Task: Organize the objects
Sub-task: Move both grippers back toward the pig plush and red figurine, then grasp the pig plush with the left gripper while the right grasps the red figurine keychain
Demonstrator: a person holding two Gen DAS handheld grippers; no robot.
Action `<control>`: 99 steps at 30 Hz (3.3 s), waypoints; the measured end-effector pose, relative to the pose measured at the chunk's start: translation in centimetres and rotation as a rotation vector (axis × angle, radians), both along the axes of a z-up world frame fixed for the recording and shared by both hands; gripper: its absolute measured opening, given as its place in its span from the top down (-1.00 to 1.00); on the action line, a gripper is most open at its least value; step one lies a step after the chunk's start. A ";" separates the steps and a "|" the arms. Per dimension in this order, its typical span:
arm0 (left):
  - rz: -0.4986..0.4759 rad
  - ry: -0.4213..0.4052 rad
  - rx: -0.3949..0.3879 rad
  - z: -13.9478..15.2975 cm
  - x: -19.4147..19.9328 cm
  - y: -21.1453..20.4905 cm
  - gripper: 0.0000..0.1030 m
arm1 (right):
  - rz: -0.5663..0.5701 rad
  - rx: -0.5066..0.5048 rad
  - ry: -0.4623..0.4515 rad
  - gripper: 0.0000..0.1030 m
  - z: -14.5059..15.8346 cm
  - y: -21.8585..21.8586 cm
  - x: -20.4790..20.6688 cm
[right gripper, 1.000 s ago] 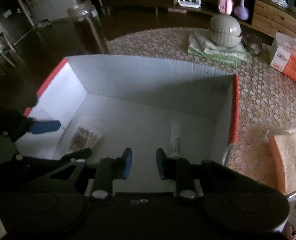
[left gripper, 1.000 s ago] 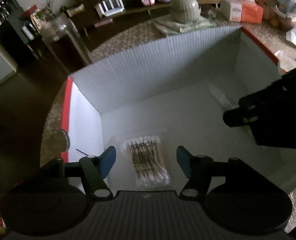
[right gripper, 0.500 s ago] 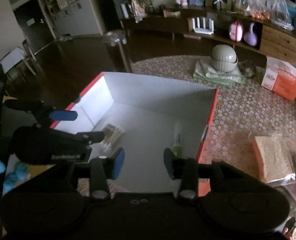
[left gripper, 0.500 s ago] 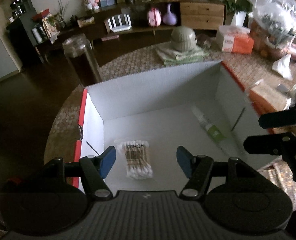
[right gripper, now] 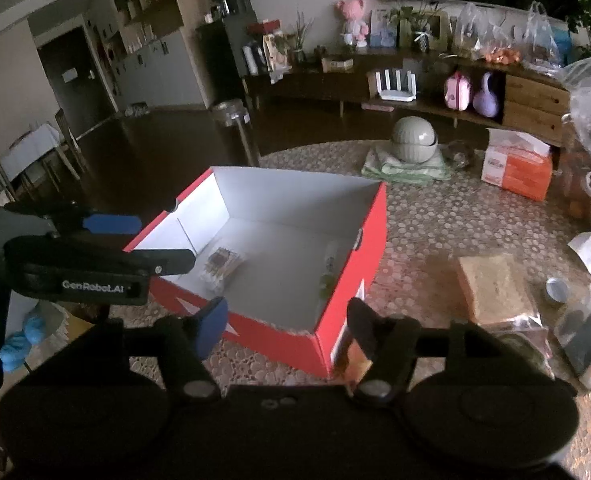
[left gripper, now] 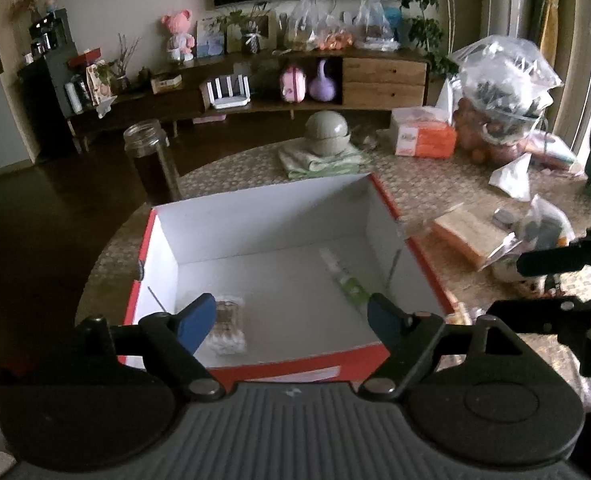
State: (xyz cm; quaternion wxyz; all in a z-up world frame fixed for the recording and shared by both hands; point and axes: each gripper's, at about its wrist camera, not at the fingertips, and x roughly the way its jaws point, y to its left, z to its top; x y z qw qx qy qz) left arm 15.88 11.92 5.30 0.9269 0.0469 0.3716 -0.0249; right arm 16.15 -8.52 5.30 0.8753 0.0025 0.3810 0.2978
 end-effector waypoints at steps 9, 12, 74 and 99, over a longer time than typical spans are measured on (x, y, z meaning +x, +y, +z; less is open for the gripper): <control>-0.014 -0.039 -0.056 -0.9 -2.7 -3.3 -0.65 | -0.045 0.037 -0.029 -0.55 -0.7 -4.2 -3.1; -0.023 -0.040 -0.073 -1.7 -3.3 -4.3 -0.90 | -0.069 0.028 -0.039 -0.56 -1.4 -5.6 -3.8; 0.162 -0.067 -0.055 -16.5 2.5 -18.9 -0.96 | -0.254 -0.073 0.129 -0.52 -12.6 -18.7 2.6; 0.119 -0.024 -0.150 -16.4 3.0 -17.6 0.15 | -0.312 -0.258 -0.012 0.57 -12.6 -16.1 1.0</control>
